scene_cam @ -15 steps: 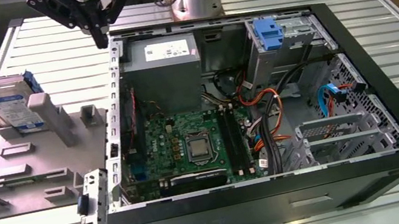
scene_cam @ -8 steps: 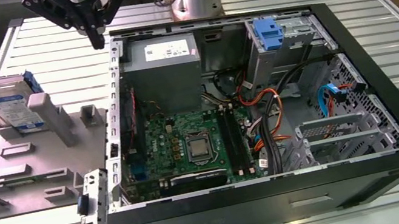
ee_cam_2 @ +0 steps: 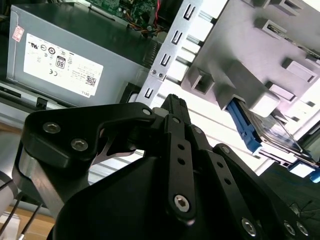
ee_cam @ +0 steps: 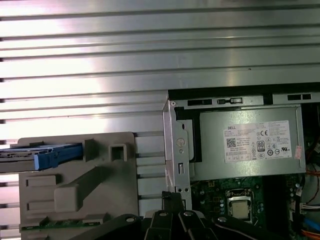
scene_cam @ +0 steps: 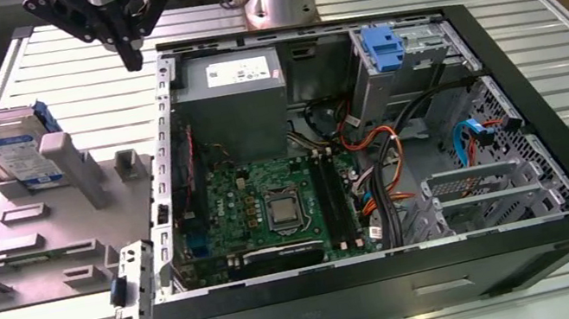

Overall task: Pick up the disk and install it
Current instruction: 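Reach for the disk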

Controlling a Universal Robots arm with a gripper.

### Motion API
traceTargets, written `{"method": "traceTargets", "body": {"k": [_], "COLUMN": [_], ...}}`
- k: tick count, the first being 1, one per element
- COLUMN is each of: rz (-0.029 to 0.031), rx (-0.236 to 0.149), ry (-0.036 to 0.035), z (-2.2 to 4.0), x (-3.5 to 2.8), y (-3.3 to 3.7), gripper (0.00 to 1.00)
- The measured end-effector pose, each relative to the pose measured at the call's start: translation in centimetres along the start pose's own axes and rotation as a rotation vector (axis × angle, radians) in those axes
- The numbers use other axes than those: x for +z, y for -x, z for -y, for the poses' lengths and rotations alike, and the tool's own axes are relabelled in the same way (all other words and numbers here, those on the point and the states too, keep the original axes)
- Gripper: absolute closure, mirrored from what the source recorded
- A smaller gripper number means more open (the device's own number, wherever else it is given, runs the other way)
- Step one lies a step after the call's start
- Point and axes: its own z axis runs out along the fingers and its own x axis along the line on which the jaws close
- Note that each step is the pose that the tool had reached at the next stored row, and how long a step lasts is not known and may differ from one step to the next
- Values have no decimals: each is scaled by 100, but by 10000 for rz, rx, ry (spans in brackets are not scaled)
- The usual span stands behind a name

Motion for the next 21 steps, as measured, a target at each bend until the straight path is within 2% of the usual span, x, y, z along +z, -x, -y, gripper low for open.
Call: {"method": "traceTargets", "body": {"k": [15, 21], "rz": [0, 1], "rx": [0, 0], "ry": [0, 1], "z": [12, 15], "x": [-3, -3], "y": [-161, -202], "gripper": [89, 89]}}
